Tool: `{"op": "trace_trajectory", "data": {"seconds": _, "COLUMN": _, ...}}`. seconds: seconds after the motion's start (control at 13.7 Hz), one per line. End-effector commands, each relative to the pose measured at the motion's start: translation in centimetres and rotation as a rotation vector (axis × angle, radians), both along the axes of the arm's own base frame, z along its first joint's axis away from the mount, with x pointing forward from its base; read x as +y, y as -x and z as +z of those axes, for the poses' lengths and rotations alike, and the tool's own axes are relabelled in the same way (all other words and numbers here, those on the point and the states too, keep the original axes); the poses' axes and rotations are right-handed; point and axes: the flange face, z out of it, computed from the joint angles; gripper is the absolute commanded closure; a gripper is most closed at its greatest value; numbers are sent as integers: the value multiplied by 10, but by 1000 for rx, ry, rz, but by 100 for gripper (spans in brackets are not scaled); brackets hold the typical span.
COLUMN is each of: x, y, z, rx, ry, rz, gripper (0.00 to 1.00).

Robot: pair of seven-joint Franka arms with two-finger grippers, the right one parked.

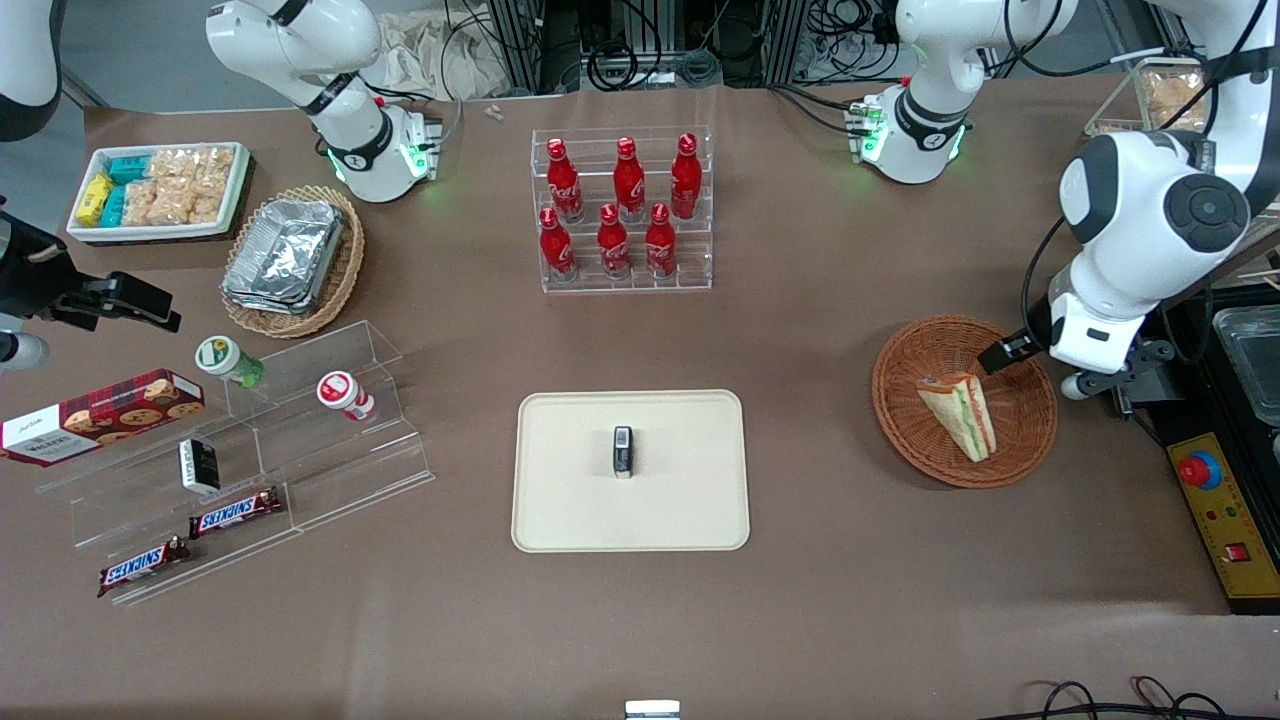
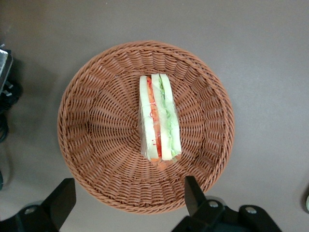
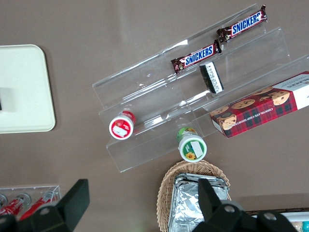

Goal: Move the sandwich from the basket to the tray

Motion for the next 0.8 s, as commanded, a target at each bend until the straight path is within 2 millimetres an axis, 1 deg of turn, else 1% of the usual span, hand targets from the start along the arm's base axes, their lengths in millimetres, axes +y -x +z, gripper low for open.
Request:
{"op": "trace_trajectory", "data": {"seconds": 0.0, "x": -2, "y": 6, "z": -27, "rx": -43, "ry": -4, "rz": 58, "gripper": 0}}
{"op": "trace_trajectory", "data": {"seconds": 0.07, "x": -3, "y": 8, "z": -41, "rx": -56, "ry": 0, "rz": 72, "gripper": 0}}
{"op": "trace_trajectory", "data": {"seconds": 0.22, "x": -3, "y": 13, "z": -60, "rx": -67, "ry": 5, "rz": 95, "gripper": 0}}
{"op": "trace_trajectory", "data": {"seconds": 0.37, "x": -4, "y": 14, "z": -76, "rx": -75, "ry": 12, "rz": 132, "gripper": 0}}
{"op": "trace_trajectory", "data": {"seconds": 0.51, "x": -10, "y": 12, "z": -95, "rx": -84, "ry": 21, "rz": 168, "gripper": 0}}
{"op": "trace_trajectory", "data": {"seconds": 0.73, "x": -11, "y": 13, "z": -107, "rx": -76, "ry": 24, "rz": 196, "gripper": 0}}
